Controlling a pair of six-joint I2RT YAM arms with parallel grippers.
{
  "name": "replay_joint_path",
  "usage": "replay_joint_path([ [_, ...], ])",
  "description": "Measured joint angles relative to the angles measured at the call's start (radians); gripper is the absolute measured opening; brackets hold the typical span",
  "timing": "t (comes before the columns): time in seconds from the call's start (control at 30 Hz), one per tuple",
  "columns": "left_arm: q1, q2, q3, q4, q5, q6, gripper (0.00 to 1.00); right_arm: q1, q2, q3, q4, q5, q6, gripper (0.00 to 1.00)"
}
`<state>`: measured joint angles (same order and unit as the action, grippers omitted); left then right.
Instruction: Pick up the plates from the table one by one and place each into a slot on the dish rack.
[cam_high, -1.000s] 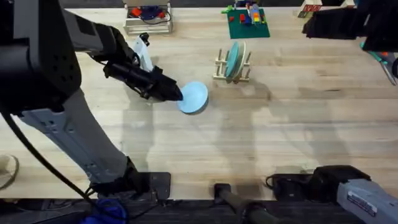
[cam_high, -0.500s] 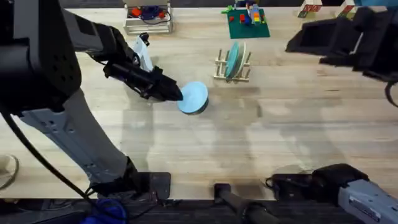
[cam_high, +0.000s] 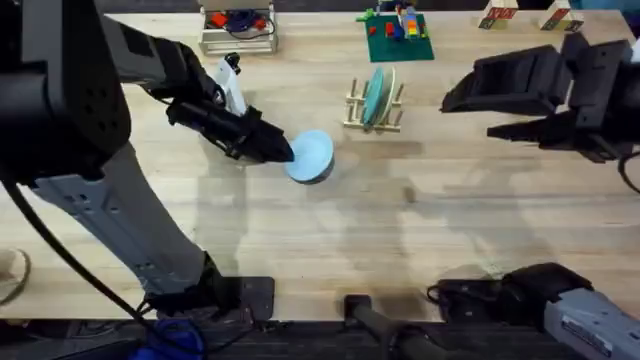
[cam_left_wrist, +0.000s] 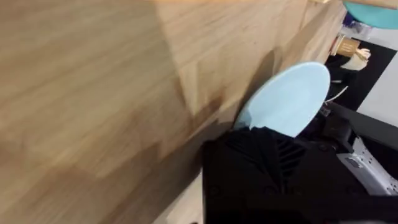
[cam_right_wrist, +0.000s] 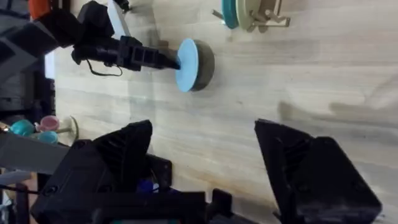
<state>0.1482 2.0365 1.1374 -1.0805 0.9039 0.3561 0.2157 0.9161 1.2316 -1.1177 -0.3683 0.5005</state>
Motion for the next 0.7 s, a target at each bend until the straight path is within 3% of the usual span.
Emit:
replay_joint_path([
  [0.07, 0.0, 0.0, 0.0, 0.0, 0.0, 0.0, 0.043, 0.0, 0.0, 0.0, -0.009, -0.003, 0.002, 0.994],
  [0.1, 0.0, 0.0, 0.0, 0.0, 0.0, 0.0, 0.042, 0.0, -0.001, -0.074, 0.016, -0.042, 0.039, 0.994],
  [0.33, 0.0, 0.0, 0.0, 0.0, 0.0, 0.0, 0.042, 0.021, 0.0, -0.28, 0.227, -0.147, 0.135, 0.994],
  [0.5, 0.0, 0.0, 0.0, 0.0, -0.001, 0.0, 0.043, 0.104, 0.0, -0.39, 0.381, -0.164, 0.211, 0.994],
  [0.7, 0.0, 0.0, 0.0, 0.0, 0.0, 0.0, 0.043, 0.234, 0.008, -0.498, 0.577, -0.104, 0.323, 0.994],
])
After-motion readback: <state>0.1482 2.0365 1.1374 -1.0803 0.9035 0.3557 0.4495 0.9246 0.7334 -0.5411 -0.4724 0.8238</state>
